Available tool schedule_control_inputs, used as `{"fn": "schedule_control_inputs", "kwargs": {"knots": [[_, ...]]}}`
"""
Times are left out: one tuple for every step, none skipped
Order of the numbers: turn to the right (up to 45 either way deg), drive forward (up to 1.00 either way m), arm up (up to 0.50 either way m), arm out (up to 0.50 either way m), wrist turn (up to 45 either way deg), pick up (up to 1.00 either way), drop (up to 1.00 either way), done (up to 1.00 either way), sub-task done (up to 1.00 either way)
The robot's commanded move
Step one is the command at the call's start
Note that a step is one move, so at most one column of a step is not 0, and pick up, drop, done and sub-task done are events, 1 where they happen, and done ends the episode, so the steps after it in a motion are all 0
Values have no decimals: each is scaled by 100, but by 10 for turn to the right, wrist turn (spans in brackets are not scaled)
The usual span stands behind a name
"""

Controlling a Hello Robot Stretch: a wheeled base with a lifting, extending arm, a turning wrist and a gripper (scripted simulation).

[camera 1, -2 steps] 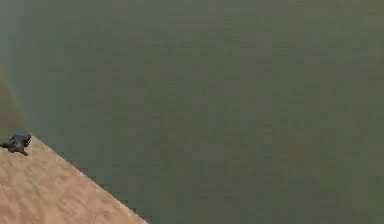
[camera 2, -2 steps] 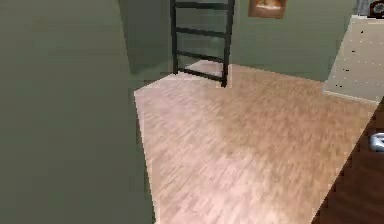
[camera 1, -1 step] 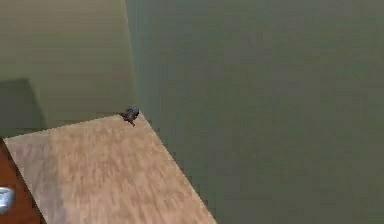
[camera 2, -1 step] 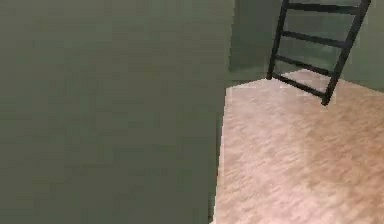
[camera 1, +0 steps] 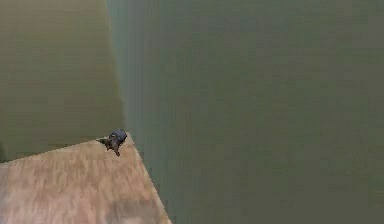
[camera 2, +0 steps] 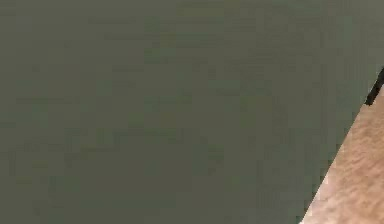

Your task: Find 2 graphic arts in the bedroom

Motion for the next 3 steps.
{"fn": "schedule_control_inputs", "kwargs": {"knots": [[-240,0,0,0,0,0,0,0,0],[0,45,0,0,0,0,0,0,0],[-450,0,0,0,0,0,0,0,0]]}}
